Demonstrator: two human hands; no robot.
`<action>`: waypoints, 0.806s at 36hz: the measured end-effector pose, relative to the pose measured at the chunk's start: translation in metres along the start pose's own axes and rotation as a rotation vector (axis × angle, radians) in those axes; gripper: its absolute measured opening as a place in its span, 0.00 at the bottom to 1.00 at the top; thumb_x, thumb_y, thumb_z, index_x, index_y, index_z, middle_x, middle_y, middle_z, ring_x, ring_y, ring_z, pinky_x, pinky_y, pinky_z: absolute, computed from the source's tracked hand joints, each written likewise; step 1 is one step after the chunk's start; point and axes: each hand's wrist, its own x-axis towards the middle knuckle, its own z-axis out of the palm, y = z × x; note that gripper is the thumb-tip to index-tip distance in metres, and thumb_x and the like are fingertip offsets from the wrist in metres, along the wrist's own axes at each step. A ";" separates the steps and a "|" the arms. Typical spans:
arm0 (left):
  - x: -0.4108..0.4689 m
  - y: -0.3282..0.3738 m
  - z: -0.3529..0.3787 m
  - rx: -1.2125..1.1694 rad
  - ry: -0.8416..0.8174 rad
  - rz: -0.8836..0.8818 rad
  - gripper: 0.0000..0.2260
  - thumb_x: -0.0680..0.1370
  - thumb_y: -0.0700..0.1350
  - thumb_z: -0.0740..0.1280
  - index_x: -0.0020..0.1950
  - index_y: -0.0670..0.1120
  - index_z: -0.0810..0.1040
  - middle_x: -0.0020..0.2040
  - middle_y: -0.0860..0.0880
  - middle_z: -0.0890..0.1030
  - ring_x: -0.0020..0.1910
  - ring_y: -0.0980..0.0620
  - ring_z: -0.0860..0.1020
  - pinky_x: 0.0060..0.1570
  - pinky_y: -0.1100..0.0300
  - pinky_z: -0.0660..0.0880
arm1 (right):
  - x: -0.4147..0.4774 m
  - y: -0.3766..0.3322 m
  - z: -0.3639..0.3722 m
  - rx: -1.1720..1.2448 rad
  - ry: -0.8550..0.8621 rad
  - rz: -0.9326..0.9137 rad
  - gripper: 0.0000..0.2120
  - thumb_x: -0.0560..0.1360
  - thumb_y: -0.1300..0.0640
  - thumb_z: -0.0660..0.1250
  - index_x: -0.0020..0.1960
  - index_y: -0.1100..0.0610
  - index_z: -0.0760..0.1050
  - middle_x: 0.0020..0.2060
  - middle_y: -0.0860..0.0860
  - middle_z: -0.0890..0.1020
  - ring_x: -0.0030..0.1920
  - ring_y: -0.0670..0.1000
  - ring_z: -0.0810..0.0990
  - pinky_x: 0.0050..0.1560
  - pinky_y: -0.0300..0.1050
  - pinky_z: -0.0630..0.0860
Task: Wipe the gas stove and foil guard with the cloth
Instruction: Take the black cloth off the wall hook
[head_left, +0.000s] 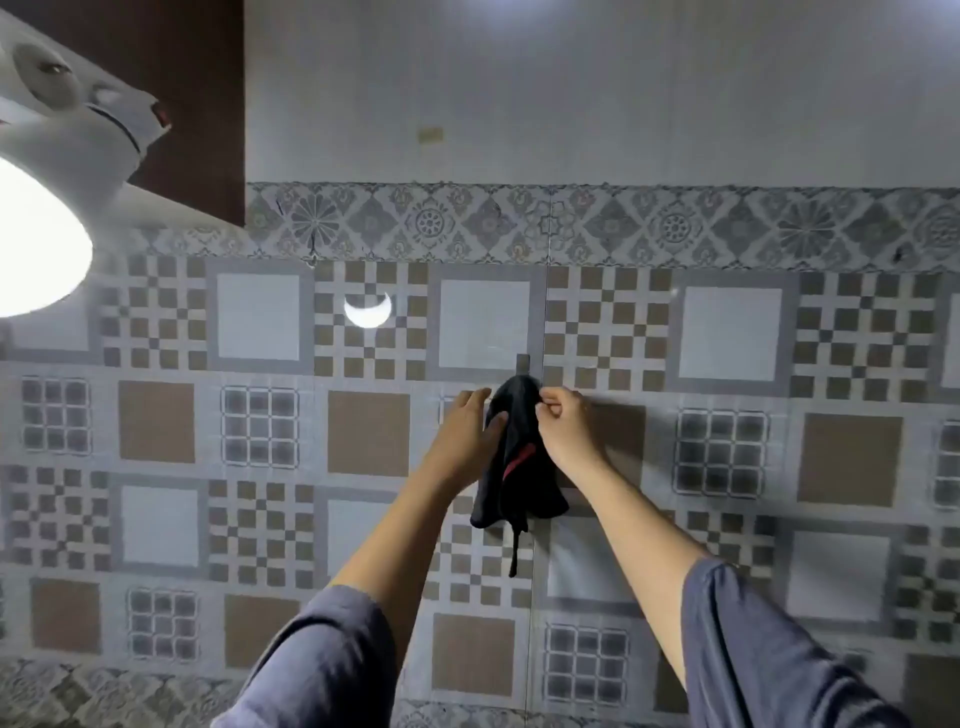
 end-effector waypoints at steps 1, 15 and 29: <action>0.004 0.000 0.003 -0.019 0.019 -0.006 0.20 0.81 0.47 0.57 0.71 0.41 0.63 0.69 0.43 0.67 0.66 0.45 0.70 0.65 0.54 0.66 | 0.004 0.001 0.003 -0.002 0.020 -0.002 0.13 0.78 0.62 0.58 0.62 0.62 0.73 0.59 0.58 0.77 0.61 0.56 0.75 0.63 0.49 0.71; 0.035 -0.005 0.030 -0.252 0.211 -0.159 0.10 0.77 0.37 0.61 0.57 0.37 0.75 0.53 0.41 0.80 0.48 0.50 0.76 0.45 0.61 0.71 | 0.026 0.004 0.015 -0.092 0.069 0.037 0.09 0.77 0.64 0.59 0.54 0.63 0.76 0.53 0.58 0.81 0.53 0.57 0.78 0.46 0.41 0.70; 0.045 0.005 -0.007 -0.153 0.282 -0.028 0.07 0.78 0.38 0.61 0.52 0.38 0.76 0.50 0.42 0.74 0.49 0.45 0.75 0.49 0.58 0.72 | 0.033 -0.017 -0.022 -0.109 0.077 -0.080 0.10 0.79 0.63 0.57 0.55 0.64 0.74 0.55 0.58 0.78 0.51 0.52 0.75 0.46 0.39 0.66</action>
